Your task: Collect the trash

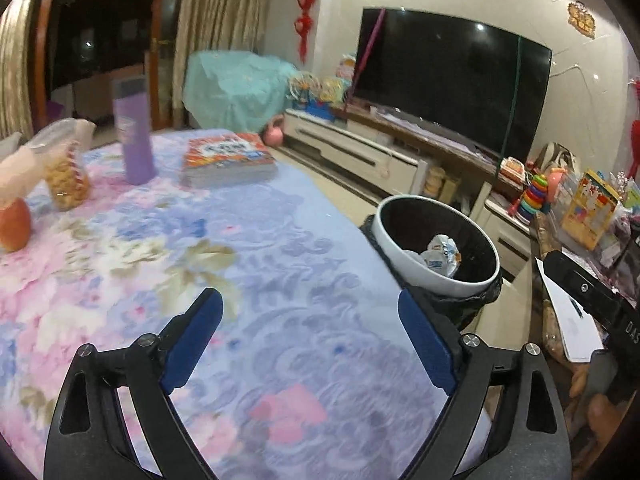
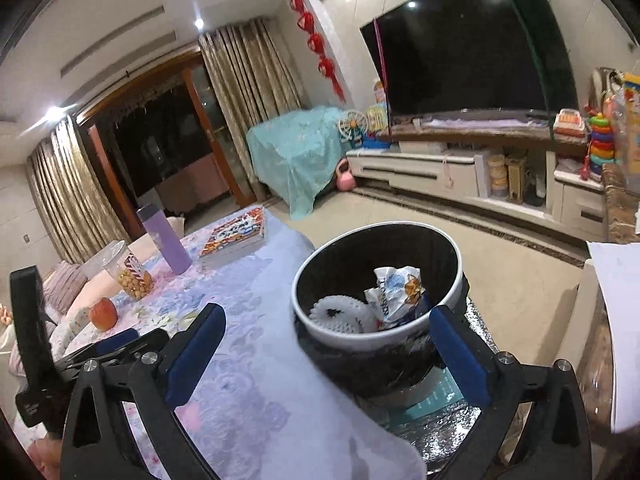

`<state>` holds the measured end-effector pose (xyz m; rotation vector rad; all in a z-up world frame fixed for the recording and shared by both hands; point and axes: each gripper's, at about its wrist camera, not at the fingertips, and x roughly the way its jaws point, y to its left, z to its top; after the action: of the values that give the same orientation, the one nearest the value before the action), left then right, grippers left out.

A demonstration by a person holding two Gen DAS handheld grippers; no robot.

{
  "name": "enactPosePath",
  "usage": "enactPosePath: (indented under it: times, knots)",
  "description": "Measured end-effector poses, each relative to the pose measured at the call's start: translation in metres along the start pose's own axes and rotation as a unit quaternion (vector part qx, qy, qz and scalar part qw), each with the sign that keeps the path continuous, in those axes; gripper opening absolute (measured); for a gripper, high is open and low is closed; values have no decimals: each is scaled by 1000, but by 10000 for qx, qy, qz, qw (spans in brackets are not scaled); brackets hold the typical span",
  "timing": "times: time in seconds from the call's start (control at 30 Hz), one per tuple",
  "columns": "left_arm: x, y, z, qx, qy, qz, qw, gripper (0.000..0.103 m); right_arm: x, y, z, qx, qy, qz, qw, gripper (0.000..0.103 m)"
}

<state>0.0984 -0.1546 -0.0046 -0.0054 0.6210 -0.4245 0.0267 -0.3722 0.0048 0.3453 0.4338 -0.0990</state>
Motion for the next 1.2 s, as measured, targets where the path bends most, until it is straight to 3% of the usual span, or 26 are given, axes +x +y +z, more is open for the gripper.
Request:
enactPosePath:
  times: [0.27,0.33,0.43,0.5,0.77,1.2]
  knots:
    - [-61,16,-13,86,-833,251,9962,97,-37,40,-11,-509,-537,-335,9967,102]
    - [-80,16,-17,111,-1144,399,9926,103,-52,54,-7,-761,-805,-469,9927,103]
    - [-98,17,-27,102,-1502,709,9861,103,-78,70,-10,-1065,-1414,-718,9816,103]
    - [-104,20,-34,93,-1606,810,9836,103,-82,73,-18,-1134,-1555,-917,9770,103]
    - [-113,26,-47,91,-1688,1133,9791,103,-81,67,-49,-959,-1542,-914,9791,103]
    - [-119,24,-57,118,-1630,1265,9784,103,-85,70,-56,-963,-1466,-851,9808,103]
